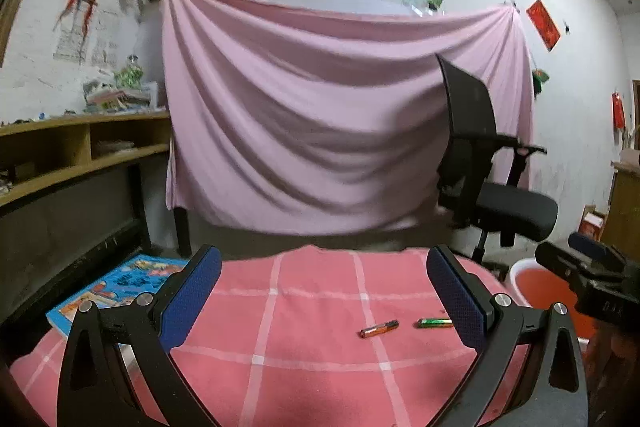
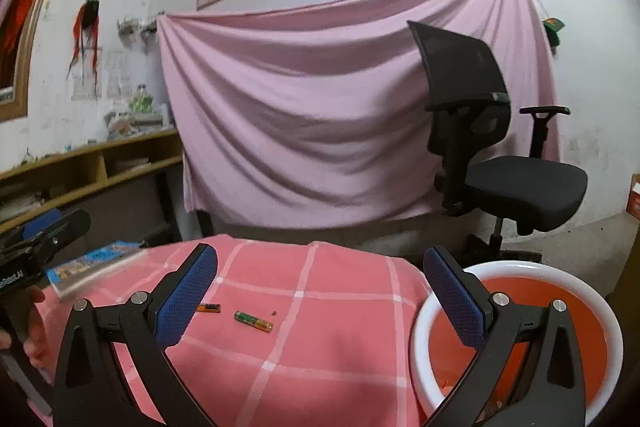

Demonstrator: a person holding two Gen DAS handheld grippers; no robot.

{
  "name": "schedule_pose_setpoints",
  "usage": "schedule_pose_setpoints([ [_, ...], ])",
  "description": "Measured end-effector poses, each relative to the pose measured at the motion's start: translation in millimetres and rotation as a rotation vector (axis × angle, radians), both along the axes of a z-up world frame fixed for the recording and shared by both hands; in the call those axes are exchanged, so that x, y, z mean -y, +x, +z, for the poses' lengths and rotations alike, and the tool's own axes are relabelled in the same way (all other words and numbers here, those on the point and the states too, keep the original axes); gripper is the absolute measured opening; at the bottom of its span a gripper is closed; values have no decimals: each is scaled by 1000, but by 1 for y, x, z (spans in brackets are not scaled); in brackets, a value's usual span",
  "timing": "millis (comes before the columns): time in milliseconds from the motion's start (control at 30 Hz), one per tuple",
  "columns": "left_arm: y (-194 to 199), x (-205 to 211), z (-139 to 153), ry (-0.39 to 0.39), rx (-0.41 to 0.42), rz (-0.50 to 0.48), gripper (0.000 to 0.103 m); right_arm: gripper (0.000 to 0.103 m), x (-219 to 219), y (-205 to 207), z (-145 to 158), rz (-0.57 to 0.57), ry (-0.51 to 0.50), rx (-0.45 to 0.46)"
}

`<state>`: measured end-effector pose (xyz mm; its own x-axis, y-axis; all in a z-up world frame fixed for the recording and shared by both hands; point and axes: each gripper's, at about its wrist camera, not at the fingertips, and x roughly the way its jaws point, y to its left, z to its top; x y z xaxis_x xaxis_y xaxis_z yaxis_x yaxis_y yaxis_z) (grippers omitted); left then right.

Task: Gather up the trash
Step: 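Move both tools back over the table toward the two batteries, then grasp the orange-black battery with the left tool while the right tool grasps the green battery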

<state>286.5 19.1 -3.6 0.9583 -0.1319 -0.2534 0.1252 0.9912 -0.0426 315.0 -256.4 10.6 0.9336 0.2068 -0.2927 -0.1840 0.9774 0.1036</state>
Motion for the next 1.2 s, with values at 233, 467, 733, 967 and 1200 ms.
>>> schedule_pose_setpoints([
  [233,47,-1,-22,-18,-220,-39,100,100,-9,39,-15,88,-13,-165],
  [467,75,5,-38,-41,-379,-68,96,84,-20,66,-34,172,-36,-358],
  [733,100,1,-56,-116,-531,-113,65,67,-32,84,-54,274,-33,-523],
  [967,108,12,-58,-105,-567,-184,51,46,-54,88,-60,331,-123,-568],
  [1200,119,32,-63,-61,-618,-275,48,37,-58,88,-60,310,-164,-572],
])
